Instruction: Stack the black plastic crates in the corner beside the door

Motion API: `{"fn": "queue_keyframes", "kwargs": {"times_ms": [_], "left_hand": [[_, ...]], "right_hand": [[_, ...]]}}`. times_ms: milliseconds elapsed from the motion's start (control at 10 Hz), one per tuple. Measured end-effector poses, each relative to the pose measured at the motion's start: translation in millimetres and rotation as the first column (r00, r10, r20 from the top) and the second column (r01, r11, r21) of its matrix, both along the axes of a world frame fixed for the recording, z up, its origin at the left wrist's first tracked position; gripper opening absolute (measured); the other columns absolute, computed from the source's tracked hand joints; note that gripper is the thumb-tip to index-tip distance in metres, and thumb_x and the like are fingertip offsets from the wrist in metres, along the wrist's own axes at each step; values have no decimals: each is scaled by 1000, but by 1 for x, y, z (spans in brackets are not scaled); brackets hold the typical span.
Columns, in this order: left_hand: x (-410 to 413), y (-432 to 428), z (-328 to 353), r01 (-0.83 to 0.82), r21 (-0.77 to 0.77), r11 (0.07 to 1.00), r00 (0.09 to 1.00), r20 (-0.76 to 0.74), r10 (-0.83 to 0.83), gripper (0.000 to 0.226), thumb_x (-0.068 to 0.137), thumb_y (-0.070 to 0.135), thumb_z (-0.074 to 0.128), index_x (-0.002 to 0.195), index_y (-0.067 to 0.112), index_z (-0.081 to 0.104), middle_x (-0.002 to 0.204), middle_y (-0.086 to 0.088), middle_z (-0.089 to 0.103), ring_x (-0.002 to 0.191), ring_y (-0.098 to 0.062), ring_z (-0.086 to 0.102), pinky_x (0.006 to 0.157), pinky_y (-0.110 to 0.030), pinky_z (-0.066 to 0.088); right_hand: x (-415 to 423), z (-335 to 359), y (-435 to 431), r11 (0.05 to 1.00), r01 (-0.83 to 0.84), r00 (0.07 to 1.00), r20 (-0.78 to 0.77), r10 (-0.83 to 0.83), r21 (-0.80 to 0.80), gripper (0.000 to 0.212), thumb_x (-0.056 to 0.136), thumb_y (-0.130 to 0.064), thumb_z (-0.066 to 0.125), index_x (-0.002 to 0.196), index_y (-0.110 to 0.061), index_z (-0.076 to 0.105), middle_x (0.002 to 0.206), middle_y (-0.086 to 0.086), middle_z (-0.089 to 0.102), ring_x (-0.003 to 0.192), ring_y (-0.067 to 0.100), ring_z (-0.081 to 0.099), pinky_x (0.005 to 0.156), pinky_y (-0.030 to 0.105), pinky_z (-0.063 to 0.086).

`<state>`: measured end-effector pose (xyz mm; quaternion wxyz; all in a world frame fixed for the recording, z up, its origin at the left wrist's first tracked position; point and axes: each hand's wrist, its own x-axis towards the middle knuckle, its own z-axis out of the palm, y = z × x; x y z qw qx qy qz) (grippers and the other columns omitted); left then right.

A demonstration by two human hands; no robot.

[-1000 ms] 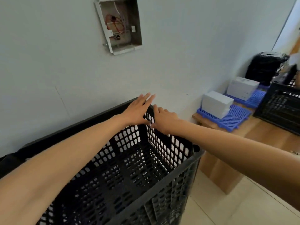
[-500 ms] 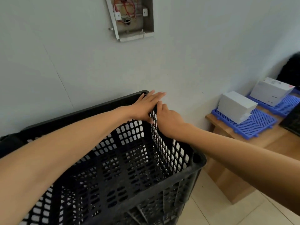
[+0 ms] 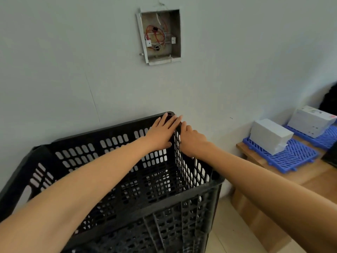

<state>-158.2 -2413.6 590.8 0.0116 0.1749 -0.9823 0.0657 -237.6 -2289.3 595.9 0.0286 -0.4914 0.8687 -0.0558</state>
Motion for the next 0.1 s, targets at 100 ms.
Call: {"fn": "queue_keyframes", "kwargs": {"times_ms": [100], "left_hand": [[23, 1, 6, -66, -10, 998, 998, -12, 66, 98, 91, 29, 63, 157, 25, -9, 166, -1, -7, 152, -31, -9, 123, -46, 1]], "right_hand": [[1, 9, 8, 999, -43, 998, -43, 42, -26, 84, 93, -29, 51, 152, -5, -5, 158, 12, 12, 140, 34, 25, 110, 47, 32]]}}
